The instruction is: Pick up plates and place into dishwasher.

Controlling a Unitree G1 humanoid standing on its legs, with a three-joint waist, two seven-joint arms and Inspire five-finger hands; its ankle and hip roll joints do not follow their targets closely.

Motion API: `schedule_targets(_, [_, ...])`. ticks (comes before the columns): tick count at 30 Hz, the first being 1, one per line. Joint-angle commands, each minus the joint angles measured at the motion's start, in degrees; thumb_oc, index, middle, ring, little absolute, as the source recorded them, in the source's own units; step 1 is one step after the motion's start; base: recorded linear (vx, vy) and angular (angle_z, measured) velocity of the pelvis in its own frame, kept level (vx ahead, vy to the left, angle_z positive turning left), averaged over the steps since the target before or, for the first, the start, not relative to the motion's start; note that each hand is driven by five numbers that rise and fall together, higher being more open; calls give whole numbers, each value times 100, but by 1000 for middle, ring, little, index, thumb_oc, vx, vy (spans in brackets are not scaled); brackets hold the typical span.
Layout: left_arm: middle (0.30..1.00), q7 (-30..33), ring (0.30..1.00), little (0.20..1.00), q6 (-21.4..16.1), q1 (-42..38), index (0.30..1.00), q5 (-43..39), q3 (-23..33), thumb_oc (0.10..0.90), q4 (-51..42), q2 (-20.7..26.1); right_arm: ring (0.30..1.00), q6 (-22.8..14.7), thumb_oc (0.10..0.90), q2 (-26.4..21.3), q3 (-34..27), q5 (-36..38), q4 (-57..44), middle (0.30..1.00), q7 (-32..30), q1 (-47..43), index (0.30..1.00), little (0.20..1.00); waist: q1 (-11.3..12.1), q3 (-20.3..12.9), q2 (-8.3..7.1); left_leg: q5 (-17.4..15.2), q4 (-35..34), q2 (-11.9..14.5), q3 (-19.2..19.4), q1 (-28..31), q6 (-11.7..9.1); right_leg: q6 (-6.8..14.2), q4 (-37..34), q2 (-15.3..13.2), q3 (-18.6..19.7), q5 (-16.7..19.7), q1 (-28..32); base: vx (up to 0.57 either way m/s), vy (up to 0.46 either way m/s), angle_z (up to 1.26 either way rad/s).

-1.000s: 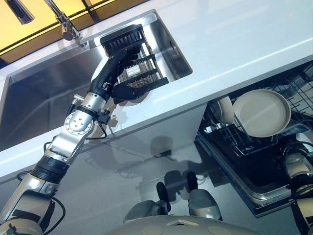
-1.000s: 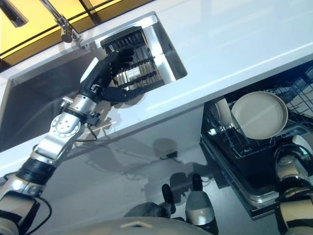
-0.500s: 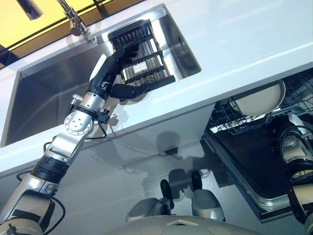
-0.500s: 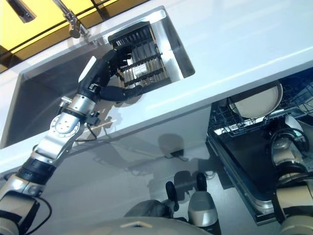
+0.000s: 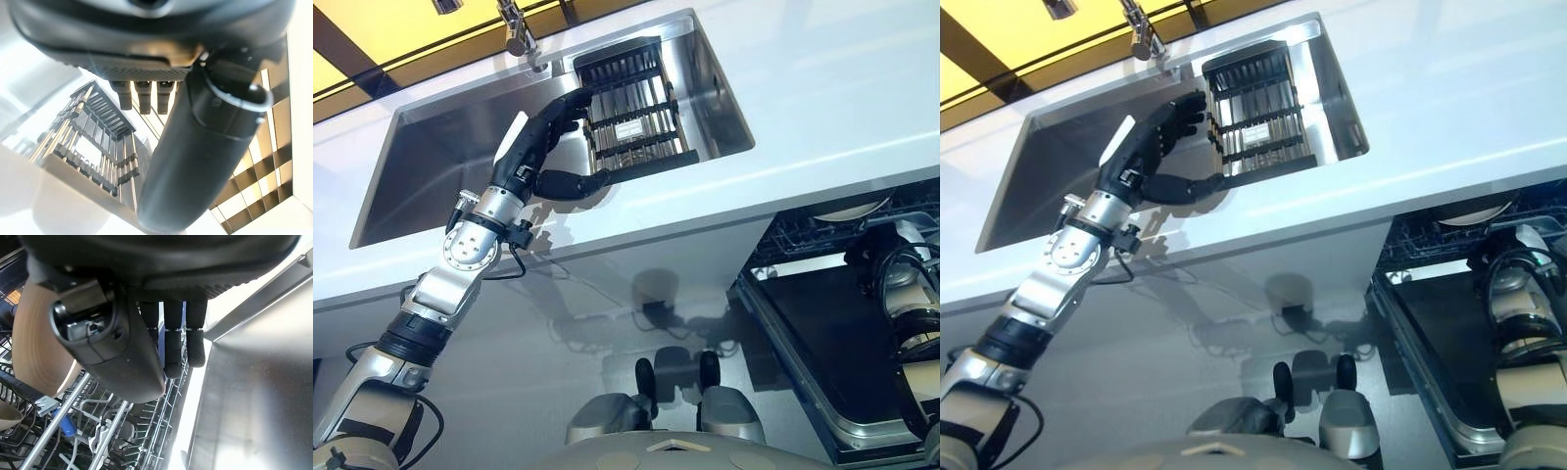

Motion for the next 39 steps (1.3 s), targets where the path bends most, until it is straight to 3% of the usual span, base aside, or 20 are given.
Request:
schedule_targets(1, [900,13,900,900,-797,-259,900,-78,98,800,-161,111,300,-812,100,-73,465,147,-478,300,-295,-1077,300,200,355,-770,-486,-634,262,-237,-25,-89,-84,227,685,112,203,-843,-156,53,-2,2])
schedule_targets(6, [900,-114,900,900,-866,-212,900,-103,130,800,-132,91,300,-817,100,-68,446,31,-541,300,-231,-932,300,200,348,-826,-574,-665,249,-215,-16,-47,-71,235,670,138,227,-852,-117,19,0,0])
schedule_targets(13, [900,-221,900,900,-835,-60,900,-111,261,800,-167,17,300,-626,100,-58,196,-118,-1246,300,17,23,300,200,129,-839,-767,-751,252,-123,175,54,-44,288,684,192,374,-843,-100,10,14,-3])
schedule_targets(14, [900,-227,900,900,-820,-8,900,-107,321,800,-159,-17,571,-463,416,-35,32,-17,-1500,571,199,383,571,516,35,-827,-833,-785,262,-91,248,96,-33,307,690,204,436,-840,-88,19,42,-10])
schedule_targets(15, [900,-215,900,900,-822,22,900,-72,346,800,-154,-40,900,-335,800,-21,-50,67,-1621,900,383,557,900,900,-14,-820,-859,-798,260,-79,282,115,-29,319,695,210,468,-838,-90,15,37,-9])
schedule_targets(19, [900,-201,900,900,-832,111,900,-12,443,800,-104,-137,900,-63,800,26,-386,396,-1990,900,824,1173,900,900,-179,-818,-938,-813,222,-26,417,186,-31,348,680,242,569,-820,-89,2,51,-24])
schedule_targets(25, [900,-150,900,900,-883,241,900,36,600,800,59,-302,900,-103,800,76,-1159,286,-2654,900,981,2261,900,900,-522,-845,-1063,-865,249,67,735,287,-29,402,659,307,763,-784,-93,-5,63,-21])
schedule_targets(30, [900,-135,900,900,-923,363,900,135,799,800,244,-514,900,-302,800,332,-1890,171,-3328,900,1098,3219,900,900,-872,-905,-1181,-924,309,121,1016,346,-15,468,611,321,901,-720,-112,-22,53,-21])
schedule_targets(39, [900,-185,900,900,-1013,325,900,120,922,800,393,-527,900,-569,800,657,-2425,221,-3546,900,884,3883,900,900,-1144,-951,-1287,-987,363,149,1223,379,2,545,584,337,1036,-636,-160,-18,23,-13])
